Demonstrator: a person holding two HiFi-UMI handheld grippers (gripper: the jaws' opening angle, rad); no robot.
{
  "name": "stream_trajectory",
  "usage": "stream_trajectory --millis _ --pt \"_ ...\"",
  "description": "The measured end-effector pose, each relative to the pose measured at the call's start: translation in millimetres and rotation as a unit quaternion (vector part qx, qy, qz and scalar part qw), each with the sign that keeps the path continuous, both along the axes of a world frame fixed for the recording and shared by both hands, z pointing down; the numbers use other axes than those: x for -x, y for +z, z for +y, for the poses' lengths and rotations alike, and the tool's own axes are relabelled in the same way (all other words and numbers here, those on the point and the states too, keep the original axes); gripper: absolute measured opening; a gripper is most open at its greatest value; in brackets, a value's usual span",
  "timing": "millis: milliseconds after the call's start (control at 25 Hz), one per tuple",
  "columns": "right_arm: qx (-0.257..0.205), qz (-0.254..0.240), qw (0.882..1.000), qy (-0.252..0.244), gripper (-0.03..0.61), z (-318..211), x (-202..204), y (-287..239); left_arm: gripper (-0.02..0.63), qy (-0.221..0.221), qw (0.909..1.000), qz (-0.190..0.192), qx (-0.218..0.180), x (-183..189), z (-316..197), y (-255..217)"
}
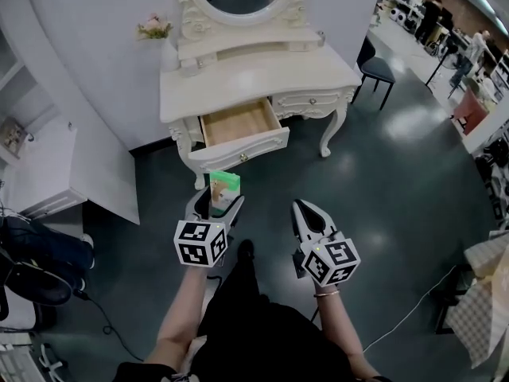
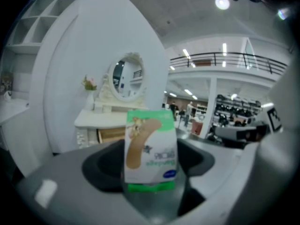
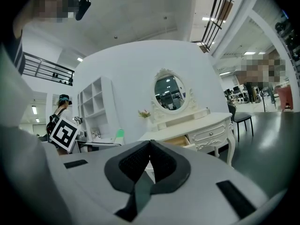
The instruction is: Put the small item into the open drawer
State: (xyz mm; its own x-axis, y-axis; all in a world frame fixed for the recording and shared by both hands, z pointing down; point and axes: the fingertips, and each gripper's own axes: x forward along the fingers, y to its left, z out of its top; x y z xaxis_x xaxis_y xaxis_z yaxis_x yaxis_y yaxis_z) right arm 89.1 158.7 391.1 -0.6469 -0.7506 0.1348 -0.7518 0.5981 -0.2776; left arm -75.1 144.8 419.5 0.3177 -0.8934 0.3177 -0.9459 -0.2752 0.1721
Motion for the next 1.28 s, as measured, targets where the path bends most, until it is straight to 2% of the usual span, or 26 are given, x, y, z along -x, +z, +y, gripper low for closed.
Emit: stream_trajectory --millis 720,1280 --pt "0.011 0.017 0.999 0.033 0.005 -161 53 -1 0.35 0.052 0.9981 -0.02 0.024 40 -174 9" --pt "0.019 0.023 0.998 0.049 0.005 -220 67 4 0.35 0.075 0.996 -0.034 0.034 55 -244 16"
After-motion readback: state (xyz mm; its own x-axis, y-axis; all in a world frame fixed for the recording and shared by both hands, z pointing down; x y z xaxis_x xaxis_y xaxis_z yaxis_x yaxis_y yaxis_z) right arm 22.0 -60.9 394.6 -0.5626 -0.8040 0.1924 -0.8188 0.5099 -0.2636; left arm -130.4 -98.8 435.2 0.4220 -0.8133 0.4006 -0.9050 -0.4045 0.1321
